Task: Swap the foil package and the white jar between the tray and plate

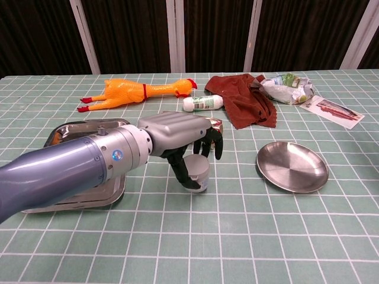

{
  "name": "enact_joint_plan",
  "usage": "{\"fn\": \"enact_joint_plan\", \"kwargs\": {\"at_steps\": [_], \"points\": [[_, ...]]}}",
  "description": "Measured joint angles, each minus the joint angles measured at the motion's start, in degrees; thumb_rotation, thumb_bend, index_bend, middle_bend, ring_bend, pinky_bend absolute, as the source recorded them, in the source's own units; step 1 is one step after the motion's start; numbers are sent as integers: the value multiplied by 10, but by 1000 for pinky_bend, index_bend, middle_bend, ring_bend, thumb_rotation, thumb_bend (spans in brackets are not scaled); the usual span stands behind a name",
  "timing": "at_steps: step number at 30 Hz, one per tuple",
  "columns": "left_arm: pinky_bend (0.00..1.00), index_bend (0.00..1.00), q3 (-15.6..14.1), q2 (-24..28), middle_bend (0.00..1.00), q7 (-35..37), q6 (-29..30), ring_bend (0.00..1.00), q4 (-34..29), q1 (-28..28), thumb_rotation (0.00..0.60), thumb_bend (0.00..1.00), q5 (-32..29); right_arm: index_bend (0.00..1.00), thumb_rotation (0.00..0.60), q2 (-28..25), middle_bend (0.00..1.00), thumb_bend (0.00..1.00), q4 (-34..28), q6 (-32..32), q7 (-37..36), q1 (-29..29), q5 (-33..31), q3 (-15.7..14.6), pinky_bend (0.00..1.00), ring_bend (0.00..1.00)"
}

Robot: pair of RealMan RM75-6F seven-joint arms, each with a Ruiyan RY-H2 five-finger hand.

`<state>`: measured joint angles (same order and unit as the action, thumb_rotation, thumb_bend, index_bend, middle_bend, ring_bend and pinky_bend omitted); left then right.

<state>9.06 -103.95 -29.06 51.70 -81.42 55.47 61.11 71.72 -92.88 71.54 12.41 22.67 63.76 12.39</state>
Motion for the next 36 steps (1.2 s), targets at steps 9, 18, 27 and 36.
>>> {"fn": "enact_joint_plan", "kwargs": {"at_steps": [9,18,27,36], "points": [[451,369,11,74,513,-25,23,378,-90,-7,600,420,4,151,600,5,69,109,-7,-5,18,8,-2,4,0,0],[451,376,5,248,506,-91,67,378,-235,-36,600,420,-17,152,600,26,69,109,-8,-18,38,22,-13,5,0,0],[451,374,-25,386,499,-68,90,378,-295,-89,600,420,7,159,600,57,69,108,3,-23,59,32,-20,1,0,0],[451,369,-66,407,494,32,88,378,-236,-139,600,420,71,160,600,77,69,109,25,-24,66,37,-23,-3,0,0]]}}
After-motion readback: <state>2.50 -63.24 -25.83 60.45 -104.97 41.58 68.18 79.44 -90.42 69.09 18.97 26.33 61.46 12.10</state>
